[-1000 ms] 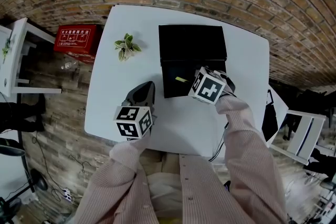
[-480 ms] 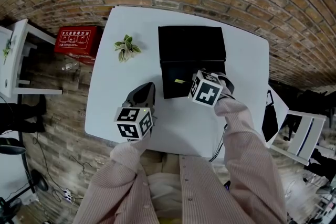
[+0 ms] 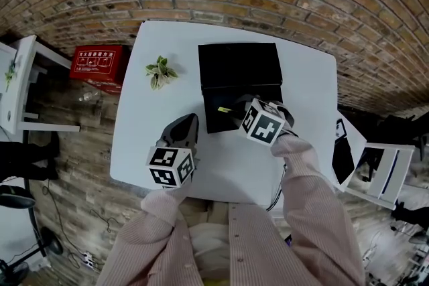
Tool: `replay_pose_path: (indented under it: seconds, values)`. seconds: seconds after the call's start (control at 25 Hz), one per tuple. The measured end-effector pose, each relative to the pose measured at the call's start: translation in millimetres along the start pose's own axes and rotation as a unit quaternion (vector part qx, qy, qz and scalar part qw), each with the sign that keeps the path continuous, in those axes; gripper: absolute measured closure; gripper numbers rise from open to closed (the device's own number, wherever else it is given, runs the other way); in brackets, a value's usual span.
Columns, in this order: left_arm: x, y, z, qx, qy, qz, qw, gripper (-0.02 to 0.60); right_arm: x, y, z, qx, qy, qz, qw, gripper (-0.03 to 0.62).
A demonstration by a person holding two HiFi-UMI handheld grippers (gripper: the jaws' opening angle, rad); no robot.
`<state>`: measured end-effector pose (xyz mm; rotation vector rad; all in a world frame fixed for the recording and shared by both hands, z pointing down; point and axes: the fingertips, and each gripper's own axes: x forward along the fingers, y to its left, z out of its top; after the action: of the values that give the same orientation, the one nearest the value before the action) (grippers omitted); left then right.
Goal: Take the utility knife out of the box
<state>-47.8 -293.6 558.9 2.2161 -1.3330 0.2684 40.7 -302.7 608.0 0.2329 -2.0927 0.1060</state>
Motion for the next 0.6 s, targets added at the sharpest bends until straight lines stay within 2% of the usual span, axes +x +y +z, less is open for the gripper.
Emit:
replay_pose_path:
  seconds: [0.32, 0.44, 0.6]
  values:
    - [-9, -15, 13, 0.023, -0.025, -0.025, 0.9991, 0.589, -30, -5, 16, 0.036, -0.087, -0.058, 0.994, 0.540]
    - [-14, -18, 20, 0.033, -0.036, -0.028, 0.9984, 0.589, -44, -5, 23, 0.057, -0.133, -0.076, 0.987, 0.540]
    - [-22, -21, 31, 0.048, -0.051, -0.031, 0.9971, 0.589, -67, -5, 35, 0.091, -0.197, -0.103, 0.971, 0.540]
